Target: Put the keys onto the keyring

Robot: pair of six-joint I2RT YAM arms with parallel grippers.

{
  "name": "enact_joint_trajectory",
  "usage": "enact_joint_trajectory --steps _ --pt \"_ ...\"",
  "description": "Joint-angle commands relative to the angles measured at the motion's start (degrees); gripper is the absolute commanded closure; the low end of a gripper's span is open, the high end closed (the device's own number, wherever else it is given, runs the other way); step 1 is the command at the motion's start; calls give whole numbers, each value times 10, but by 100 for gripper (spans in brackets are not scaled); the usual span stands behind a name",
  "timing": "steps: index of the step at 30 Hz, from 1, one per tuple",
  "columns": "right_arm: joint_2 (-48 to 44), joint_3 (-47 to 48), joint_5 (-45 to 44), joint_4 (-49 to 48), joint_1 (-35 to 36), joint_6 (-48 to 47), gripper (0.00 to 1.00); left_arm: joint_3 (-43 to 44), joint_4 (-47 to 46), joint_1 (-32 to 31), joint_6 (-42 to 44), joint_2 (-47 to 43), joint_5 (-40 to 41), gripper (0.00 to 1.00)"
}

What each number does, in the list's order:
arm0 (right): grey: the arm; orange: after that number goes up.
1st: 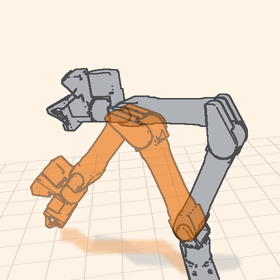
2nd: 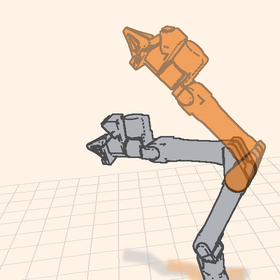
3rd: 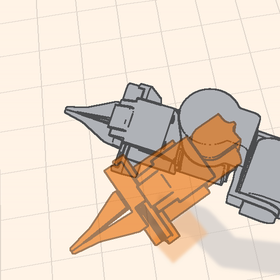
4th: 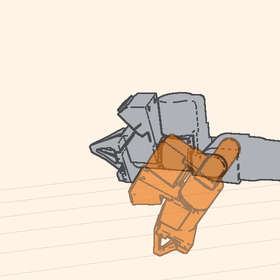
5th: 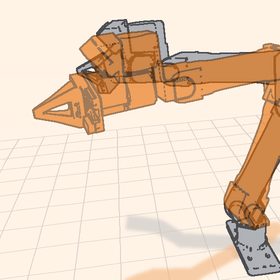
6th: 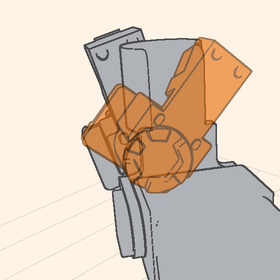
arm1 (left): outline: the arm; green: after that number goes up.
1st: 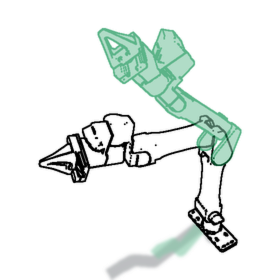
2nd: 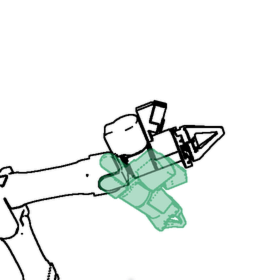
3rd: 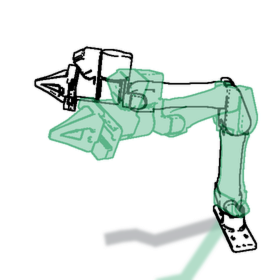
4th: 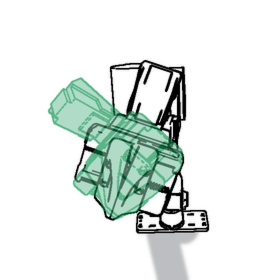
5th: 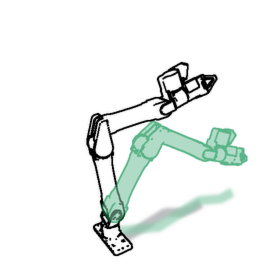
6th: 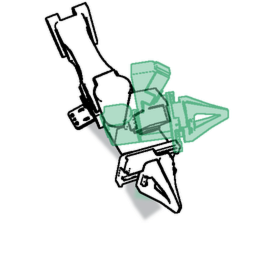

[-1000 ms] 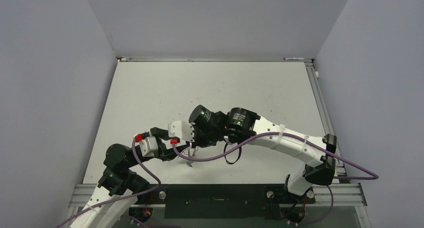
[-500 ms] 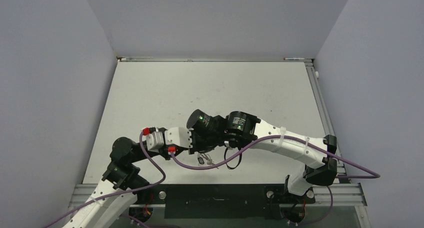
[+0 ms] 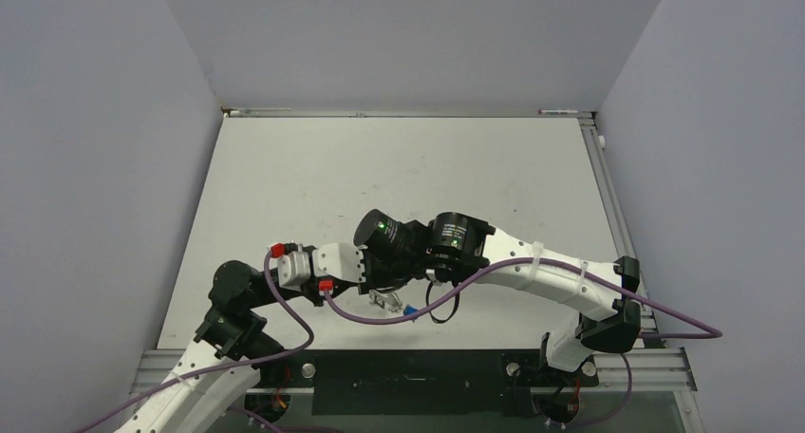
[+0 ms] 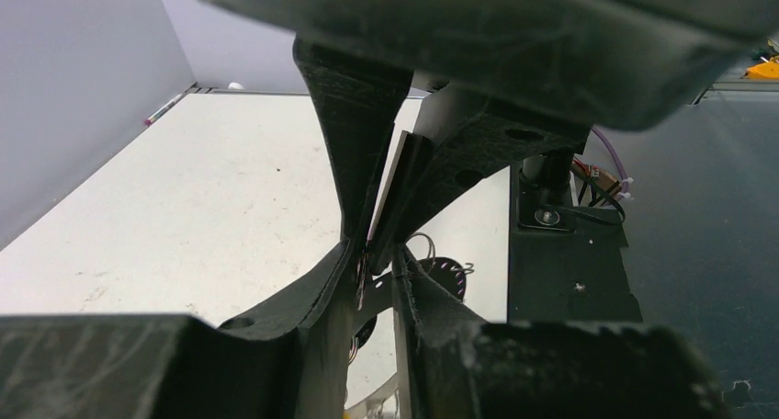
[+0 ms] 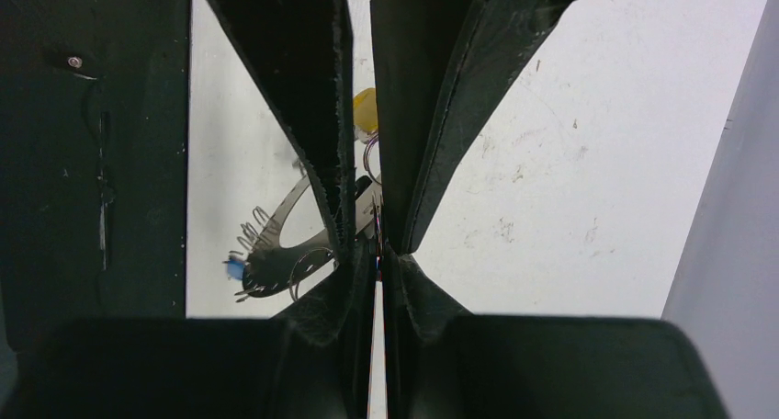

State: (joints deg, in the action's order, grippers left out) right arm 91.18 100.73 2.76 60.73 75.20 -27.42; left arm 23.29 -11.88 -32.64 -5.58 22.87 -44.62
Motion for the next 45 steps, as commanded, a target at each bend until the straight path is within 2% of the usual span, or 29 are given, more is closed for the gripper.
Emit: enact_joint_trajectory --steps 1,14,19,26,28,32,33,39,45 --pt "-28 29 -9 -31 11 1 95 7 -20 -6 -2 7 0 84" --pt "-43 20 -13 -45 19 1 95 8 -19 -11 -15 22 4 84" --pt "-48 10 -9 -53 19 0 95 14 -15 -11 -12 24 -8 100" --pt "-49 -4 -12 -63 19 -1 95 25 -7 -11 -10 26 -21 100" --pt "-56 -13 -24 -75 20 0 89 29 -1 -10 -6 18 -17 100" --pt "-97 -61 -49 -133 18 -1 52 28 -1 -7 -5 -2 -10 100" --pt "-113 -78 -52 -153 17 -2 46 28 -1 -6 -5 -4 -7 100" --pt "-213 -175 -33 -247 12 -7 42 28 -8 -3 -8 -18 -6 100" --pt "-271 -240 14 -327 11 -5 47 17 -52 3 -34 -36 -7 100"
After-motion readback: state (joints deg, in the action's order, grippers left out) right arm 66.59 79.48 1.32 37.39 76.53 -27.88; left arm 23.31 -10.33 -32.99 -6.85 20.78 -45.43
